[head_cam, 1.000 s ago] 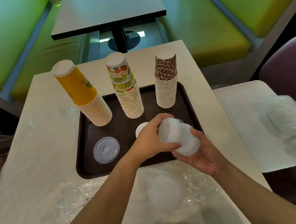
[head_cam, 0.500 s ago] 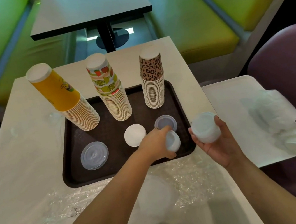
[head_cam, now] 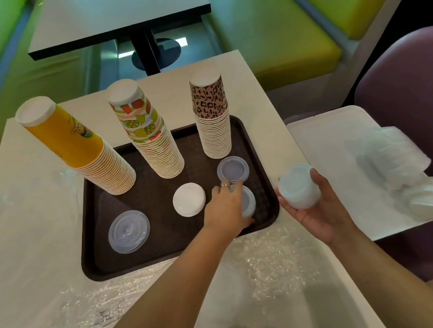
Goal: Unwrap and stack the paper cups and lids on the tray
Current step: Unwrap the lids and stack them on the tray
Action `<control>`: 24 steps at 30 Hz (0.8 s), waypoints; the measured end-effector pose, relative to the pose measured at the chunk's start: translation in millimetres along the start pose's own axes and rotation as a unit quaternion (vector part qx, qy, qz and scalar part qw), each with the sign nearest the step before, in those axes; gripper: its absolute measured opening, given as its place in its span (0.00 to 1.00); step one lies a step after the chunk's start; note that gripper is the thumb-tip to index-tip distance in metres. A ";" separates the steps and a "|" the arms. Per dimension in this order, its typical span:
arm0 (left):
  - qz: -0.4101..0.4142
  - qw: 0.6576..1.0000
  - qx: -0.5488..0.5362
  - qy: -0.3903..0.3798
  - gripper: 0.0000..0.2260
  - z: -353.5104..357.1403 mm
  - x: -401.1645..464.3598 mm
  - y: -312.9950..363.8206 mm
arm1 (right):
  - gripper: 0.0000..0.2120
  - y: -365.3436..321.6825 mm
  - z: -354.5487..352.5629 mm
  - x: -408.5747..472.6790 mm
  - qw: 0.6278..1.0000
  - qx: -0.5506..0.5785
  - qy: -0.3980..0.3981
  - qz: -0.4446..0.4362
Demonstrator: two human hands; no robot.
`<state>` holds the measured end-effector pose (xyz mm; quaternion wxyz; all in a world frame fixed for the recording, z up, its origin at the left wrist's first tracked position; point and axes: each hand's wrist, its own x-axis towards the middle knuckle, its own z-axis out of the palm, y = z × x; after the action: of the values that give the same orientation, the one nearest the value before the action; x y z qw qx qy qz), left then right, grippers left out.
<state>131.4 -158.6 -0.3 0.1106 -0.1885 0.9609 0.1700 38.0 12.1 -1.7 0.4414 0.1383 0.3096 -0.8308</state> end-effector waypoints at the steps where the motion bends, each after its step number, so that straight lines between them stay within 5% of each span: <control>1: -0.003 1.000 0.001 -0.003 0.42 0.8 -1.0 1.3 | 0.43 0.2 0.1 0.1 1.000 0.002 -0.001 0.002; 13: -0.022 0.996 -0.079 -0.018 0.47 -3.8 -7.6 3.6 | 0.47 2.5 16.4 4.2 0.999 -0.043 0.000 0.014; 18: 0.044 0.963 -0.259 0.052 0.46 -32.7 -8.8 10.8 | 0.48 0.7 26.1 7.3 0.989 -0.141 -0.017 0.040; 24: 0.089 0.943 -0.313 0.067 0.35 -45.8 1.5 9.6 | 0.31 7.1 49.8 16.8 0.970 -0.220 -0.054 0.083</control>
<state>119.5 -167.5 44.1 -0.0342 -0.1380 0.8776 0.4579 36.4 -33.5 25.4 0.5446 0.0177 0.4480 -0.7088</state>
